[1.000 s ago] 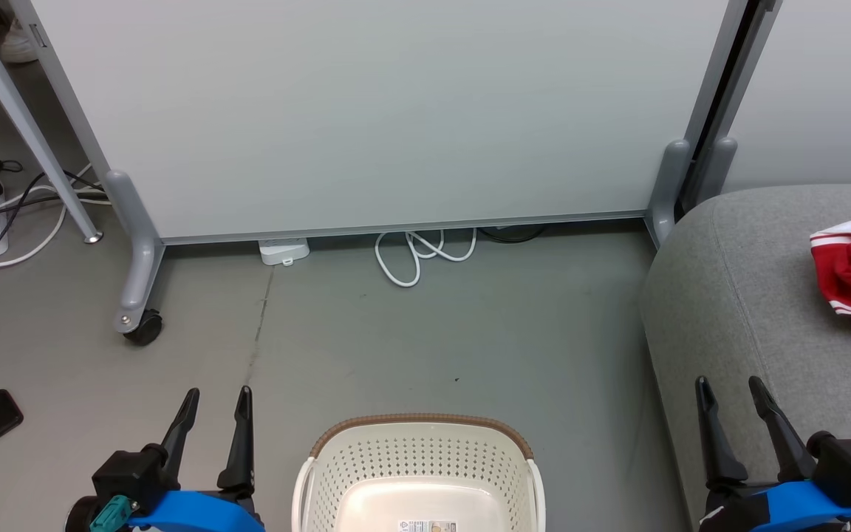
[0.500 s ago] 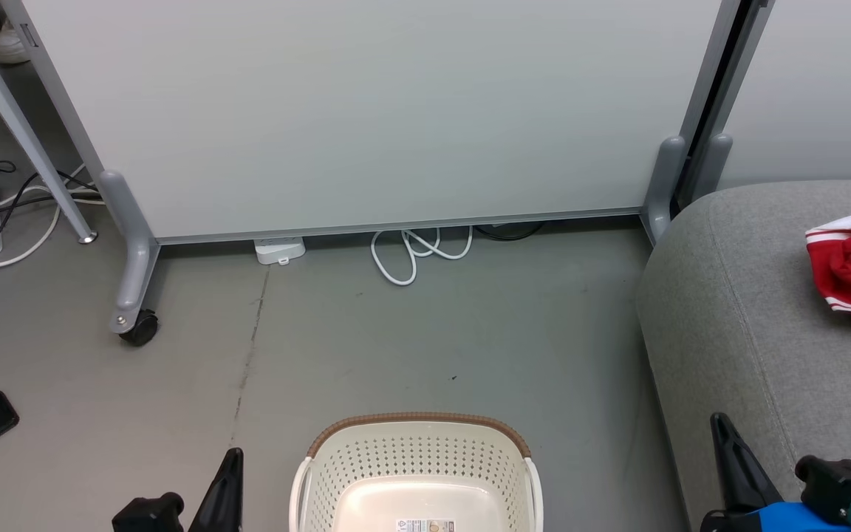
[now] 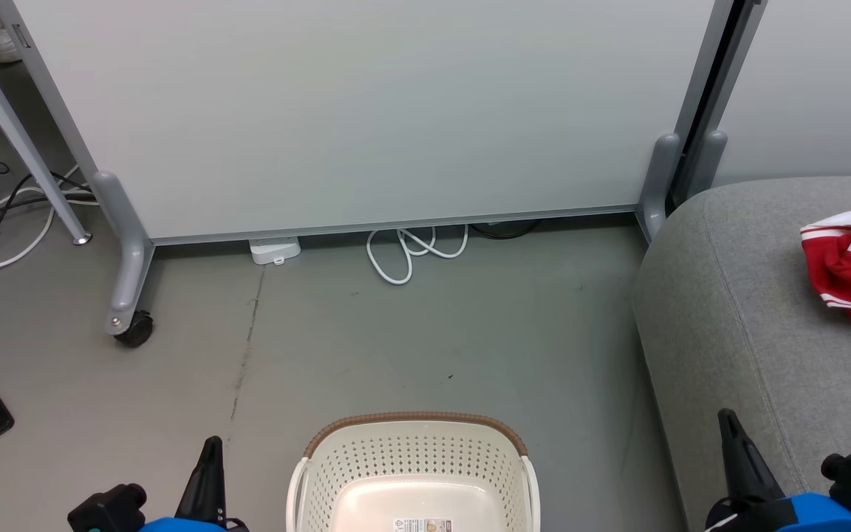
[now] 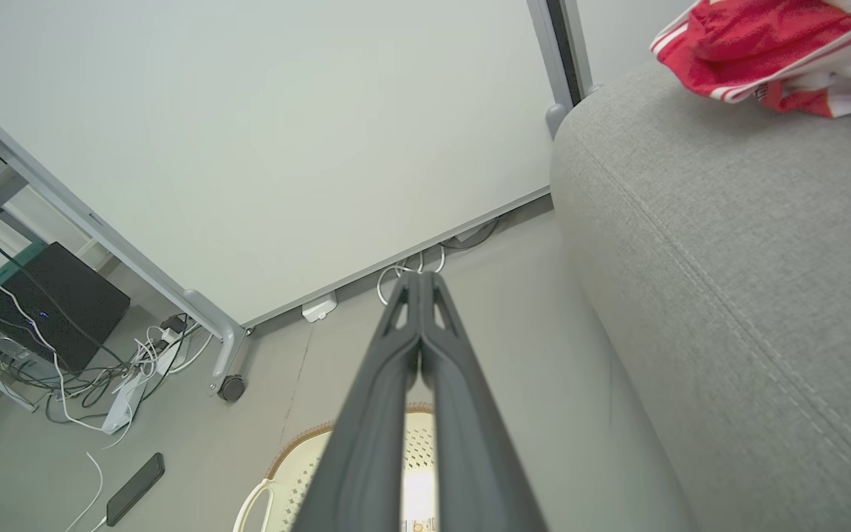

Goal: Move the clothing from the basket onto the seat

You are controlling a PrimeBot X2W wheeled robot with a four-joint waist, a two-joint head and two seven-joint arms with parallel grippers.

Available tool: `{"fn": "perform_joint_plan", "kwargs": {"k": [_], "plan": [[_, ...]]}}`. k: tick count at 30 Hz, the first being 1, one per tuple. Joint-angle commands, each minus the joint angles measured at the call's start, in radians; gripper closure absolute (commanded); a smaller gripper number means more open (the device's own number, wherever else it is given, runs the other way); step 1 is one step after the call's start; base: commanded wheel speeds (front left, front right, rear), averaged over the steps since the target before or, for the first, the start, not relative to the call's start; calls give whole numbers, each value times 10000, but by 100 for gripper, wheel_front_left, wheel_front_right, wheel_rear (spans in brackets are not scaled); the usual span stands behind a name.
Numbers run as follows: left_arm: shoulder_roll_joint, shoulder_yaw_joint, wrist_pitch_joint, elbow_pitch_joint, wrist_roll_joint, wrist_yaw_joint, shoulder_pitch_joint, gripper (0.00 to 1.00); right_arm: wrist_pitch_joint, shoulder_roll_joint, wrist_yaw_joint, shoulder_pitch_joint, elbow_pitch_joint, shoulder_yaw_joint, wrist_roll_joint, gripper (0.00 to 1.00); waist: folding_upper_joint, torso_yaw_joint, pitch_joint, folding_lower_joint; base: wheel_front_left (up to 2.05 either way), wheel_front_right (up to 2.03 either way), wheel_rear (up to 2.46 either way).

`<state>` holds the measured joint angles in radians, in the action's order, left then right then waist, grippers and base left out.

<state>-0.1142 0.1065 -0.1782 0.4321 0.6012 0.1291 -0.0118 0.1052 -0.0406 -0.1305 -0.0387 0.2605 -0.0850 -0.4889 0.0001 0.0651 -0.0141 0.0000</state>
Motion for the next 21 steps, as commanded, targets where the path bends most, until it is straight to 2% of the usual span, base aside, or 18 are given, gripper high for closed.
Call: {"fn": "perform_joint_plan", "kwargs": {"k": [1, 21], "plan": [[-12, -130, 75, -223, 342, 4, 357, 100, -80, -43, -1, 327, -175, -35, -394, 100, -1, -7, 2, 0, 0, 0, 0], [160, -703, 851, -689, 2999, 9, 613, 100, -656, -67, -2, 671, -189, -106, -3344, 100, -1, -127, 34, 0, 0, 0, 0]]}}
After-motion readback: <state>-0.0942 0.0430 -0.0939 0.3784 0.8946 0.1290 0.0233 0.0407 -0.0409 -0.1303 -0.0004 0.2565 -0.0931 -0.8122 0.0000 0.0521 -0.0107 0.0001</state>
